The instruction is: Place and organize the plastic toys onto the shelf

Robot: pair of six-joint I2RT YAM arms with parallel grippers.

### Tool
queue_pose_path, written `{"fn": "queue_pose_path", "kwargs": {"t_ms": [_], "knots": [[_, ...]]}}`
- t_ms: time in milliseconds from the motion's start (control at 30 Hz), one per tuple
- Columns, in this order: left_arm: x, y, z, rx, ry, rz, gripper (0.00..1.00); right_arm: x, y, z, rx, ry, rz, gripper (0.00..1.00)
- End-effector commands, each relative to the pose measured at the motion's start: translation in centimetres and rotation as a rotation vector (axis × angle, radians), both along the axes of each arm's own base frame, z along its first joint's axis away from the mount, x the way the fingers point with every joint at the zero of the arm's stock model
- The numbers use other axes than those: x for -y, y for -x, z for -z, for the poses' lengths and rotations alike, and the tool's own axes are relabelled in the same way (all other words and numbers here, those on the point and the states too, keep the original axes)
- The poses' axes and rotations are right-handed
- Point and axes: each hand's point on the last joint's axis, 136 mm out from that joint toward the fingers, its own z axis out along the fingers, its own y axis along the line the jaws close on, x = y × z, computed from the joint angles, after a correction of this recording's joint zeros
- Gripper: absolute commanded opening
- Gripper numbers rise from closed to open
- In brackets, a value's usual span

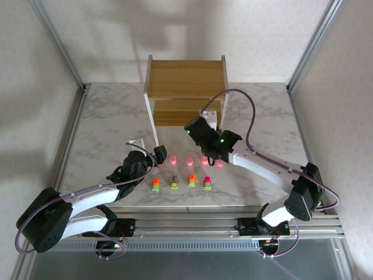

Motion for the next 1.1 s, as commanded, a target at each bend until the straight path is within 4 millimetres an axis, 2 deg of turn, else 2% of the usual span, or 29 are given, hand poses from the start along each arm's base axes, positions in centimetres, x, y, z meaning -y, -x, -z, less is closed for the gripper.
{"fn": "queue_pose_path", "kwargs": {"t_ms": [0,300,733,1067], "knots": [[0.3,-0.4,-0.5,0.012,0.013,0.012,0.92,-0.1,-1.4,-0.3,0.018,-0.018,0.021,0.24],[0.6,-0.4,0.1,-0.009,0.019,0.017,0.92,0.9,-3.3,0.1,0.074,-0.052,0.087,0.24],[0.2,-0.5,0.2,-0.016,0.028,0.009,0.92,0.6,-6.3,1.4,0.085,-0.043,0.11,0.24],[0.2,-0.6,0.3,-0.018,0.03,0.008,0.92,1.7,-7.2,2.2,0.101,-0.039,0.172,0.24]]}}
